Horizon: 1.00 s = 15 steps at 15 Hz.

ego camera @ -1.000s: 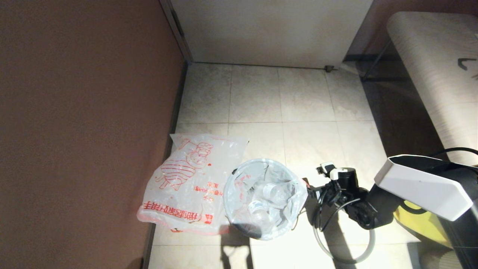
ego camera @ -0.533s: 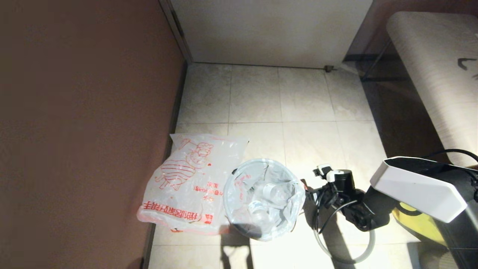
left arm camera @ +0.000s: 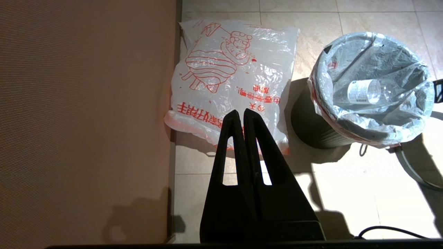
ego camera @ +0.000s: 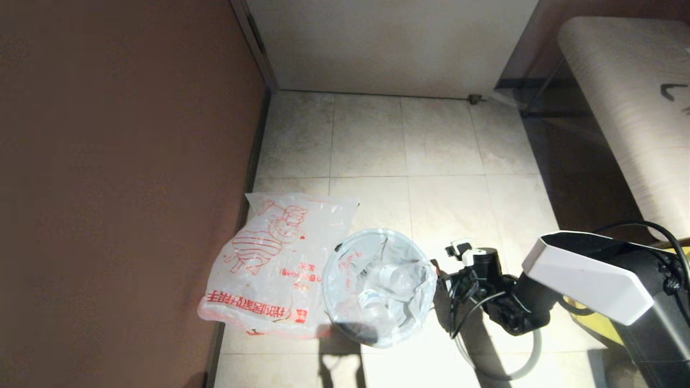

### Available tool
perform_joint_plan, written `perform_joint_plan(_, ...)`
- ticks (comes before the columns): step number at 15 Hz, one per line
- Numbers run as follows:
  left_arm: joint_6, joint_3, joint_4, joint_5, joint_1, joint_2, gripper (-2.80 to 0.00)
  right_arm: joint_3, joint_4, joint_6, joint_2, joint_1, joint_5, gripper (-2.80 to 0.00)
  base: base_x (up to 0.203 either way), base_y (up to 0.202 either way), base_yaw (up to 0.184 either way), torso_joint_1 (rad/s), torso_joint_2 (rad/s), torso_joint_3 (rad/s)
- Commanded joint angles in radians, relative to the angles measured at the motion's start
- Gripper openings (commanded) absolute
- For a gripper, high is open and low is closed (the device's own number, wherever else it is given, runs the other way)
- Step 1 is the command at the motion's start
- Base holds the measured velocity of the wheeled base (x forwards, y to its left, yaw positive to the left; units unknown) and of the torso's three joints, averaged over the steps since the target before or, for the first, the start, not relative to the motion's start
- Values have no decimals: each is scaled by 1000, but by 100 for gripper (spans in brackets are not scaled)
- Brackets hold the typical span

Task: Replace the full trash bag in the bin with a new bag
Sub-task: Place the trash bag on the floor

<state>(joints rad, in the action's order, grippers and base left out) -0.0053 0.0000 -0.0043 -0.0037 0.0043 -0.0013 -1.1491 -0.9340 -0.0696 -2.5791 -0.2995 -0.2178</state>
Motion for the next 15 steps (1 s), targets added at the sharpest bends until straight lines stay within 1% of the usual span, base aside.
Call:
perform_joint_plan(1,-1,0,0,1,0,0,-280,-4,-5,3,-13,-13,-5,0,0,0,0,0,0,0)
perform_joint_plan(2,-1,0,0,-1,0,0,-280,0,-6,15,-6,-18,-2,0,0,0,0,0,0,0)
perform_joint_plan(4,-1,0,0,1,0,0,-280,-1,-6,77,11,-29,4,0,0,0,0,0,0,0)
perform_joint_plan(6,-1,0,0,1,0,0,-280,-1,-5,96,19,-31,16,0,0,0,0,0,0,0)
perform_joint_plan(7,-1,0,0,-1,0,0,-280,0,-2,122,25,-36,34,0,0,0,0,0,0,0)
perform_joint_plan(8,-1,0,0,1,0,0,-280,-2,4,123,24,-38,40,0,0,0,0,0,0,0)
perform_joint_plan(11,-1,0,0,1,0,0,-280,-24,4,85,-9,-39,34,0,0,0,0,0,0,0)
perform_joint_plan(15,-1,0,0,1,0,0,-280,-74,5,81,-47,-38,25,0,0,0,0,0,0,0)
